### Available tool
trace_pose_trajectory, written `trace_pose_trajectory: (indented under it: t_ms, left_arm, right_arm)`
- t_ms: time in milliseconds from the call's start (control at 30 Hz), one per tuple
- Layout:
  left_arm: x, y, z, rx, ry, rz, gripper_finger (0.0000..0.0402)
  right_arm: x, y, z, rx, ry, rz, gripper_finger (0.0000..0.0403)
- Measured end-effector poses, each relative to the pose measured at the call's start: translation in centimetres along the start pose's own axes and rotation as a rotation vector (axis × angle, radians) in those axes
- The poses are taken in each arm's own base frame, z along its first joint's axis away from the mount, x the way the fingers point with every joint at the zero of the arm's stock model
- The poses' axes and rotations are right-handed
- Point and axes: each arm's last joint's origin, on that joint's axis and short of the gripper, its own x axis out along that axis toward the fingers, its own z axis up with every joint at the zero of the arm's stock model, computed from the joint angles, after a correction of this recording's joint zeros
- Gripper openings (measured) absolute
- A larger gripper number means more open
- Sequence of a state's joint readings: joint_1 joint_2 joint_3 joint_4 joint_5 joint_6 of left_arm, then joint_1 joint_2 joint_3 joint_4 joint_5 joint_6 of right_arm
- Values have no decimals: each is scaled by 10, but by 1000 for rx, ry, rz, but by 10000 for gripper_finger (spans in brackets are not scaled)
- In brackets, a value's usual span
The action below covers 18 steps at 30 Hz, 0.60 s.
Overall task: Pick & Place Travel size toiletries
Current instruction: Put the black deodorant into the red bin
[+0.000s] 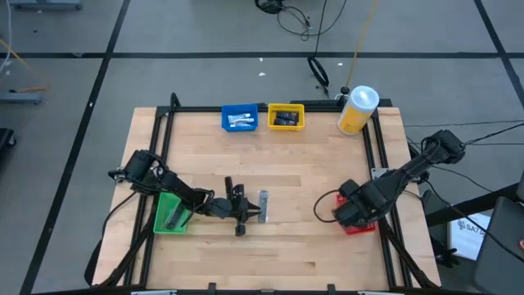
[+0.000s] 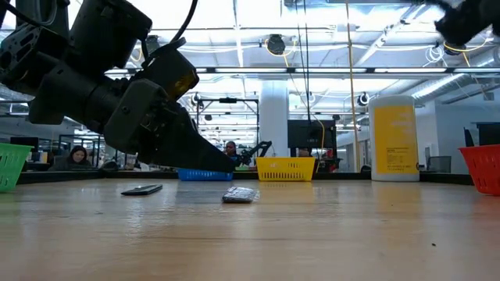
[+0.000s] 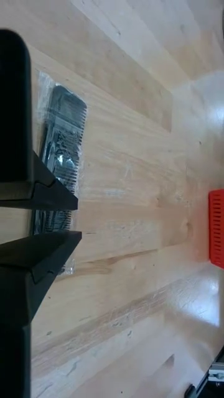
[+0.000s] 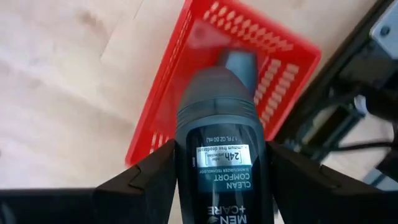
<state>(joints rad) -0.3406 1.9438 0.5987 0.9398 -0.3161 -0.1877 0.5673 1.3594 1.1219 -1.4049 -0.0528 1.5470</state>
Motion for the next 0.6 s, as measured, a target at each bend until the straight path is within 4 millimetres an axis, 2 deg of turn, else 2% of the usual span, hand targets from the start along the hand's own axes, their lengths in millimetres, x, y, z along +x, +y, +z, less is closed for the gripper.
trace_pose_trajectory:
  t_ms: [200,367,600]
  left_arm:
    - [0,1,1,-1,-6,2,63]
    - [1,2,1,-2,-5,6,63]
    - [1,2,1,-3,-5,5,63]
  right_arm:
    - [36,7,8,0,0,63,212]
    - [58,3,12,12,-8,46,212]
    - [65,-1,15,-7,-74,24,223]
